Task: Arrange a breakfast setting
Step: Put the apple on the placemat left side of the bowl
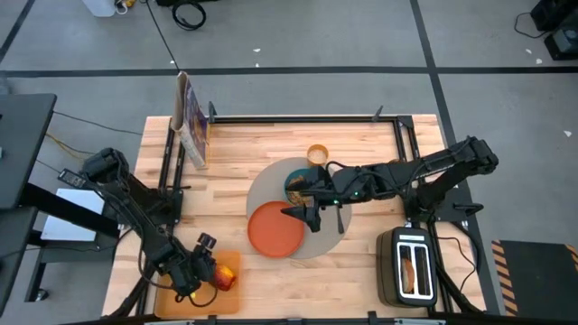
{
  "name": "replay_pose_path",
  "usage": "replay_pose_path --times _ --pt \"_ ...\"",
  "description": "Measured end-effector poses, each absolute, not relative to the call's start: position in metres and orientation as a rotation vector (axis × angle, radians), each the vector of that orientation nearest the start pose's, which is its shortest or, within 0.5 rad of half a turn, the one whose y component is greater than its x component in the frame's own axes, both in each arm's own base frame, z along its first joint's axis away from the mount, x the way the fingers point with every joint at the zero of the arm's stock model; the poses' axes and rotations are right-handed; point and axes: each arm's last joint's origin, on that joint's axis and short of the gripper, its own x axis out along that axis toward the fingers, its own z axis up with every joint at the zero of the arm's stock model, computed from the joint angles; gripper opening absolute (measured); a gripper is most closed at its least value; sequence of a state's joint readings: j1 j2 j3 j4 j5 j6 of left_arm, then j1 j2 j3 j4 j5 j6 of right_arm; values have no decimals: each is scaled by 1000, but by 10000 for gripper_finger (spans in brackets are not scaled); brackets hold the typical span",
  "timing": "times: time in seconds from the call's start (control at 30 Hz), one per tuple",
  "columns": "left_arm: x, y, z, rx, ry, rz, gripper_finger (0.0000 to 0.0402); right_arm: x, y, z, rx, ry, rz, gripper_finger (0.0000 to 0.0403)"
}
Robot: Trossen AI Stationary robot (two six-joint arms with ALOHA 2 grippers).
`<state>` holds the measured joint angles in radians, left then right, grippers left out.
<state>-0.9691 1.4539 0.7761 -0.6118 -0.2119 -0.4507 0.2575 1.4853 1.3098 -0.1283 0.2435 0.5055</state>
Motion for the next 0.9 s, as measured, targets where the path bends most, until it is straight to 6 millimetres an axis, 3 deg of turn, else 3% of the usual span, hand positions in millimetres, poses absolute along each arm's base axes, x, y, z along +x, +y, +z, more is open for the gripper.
replay_pose_path --times 0.23,0.9 --pt "147 -202 159 358 1177 -363 163 331 79 354 467 281 -92 368" --pt "142 -203 159 413 1168 -360 32 331 79 354 539 269 -129 368"
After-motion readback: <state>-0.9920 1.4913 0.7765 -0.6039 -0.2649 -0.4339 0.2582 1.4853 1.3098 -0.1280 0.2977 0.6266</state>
